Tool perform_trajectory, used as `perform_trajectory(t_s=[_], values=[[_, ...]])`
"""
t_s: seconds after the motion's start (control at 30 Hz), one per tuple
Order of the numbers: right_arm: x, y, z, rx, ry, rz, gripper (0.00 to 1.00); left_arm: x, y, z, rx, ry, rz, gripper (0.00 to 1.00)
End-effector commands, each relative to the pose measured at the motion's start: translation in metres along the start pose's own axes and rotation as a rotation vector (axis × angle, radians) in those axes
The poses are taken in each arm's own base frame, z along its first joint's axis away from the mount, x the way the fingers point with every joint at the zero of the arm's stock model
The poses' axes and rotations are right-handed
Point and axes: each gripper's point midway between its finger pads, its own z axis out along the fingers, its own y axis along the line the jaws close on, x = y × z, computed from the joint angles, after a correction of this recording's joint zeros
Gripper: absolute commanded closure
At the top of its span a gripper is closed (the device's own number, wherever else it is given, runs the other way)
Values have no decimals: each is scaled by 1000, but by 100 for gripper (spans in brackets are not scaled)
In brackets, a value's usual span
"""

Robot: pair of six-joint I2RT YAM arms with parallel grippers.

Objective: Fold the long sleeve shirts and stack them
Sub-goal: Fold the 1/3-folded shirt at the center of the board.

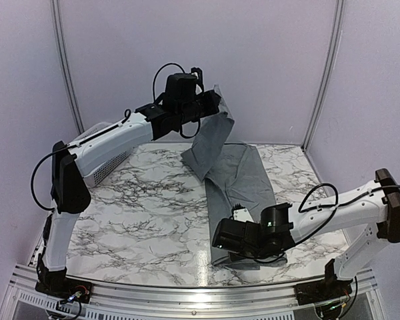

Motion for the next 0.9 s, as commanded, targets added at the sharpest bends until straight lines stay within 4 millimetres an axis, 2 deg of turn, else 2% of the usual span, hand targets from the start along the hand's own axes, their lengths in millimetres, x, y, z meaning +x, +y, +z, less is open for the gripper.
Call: perform_trajectory(t_s=[0.0, 0.07, 0.2, 0.43, 0.6, 0.73, 0.87], values=[[-2, 0, 0, -12, -15, 73, 100, -8, -29, 6, 104, -58, -8, 100], [0, 0, 2, -10, -11, 71, 100, 2, -34, 8, 118, -37, 0, 100], [1, -3, 4, -3, -12, 70, 100, 6, -51, 6, 169, -56, 6, 100], [2, -7, 6, 0, -8, 82, 100, -20, -76, 0, 267, -154, -18, 100], [-2, -7, 4, -10, -22, 101, 98, -22, -94, 4, 355, -174, -66, 100], [-12, -10, -2, -21, -49, 121, 90, -16, -102, 11, 425, -182, -127, 100], [-27, -16, -12, -43, -91, 147, 71, -1, -104, 18, 477, -151, -164, 100]])
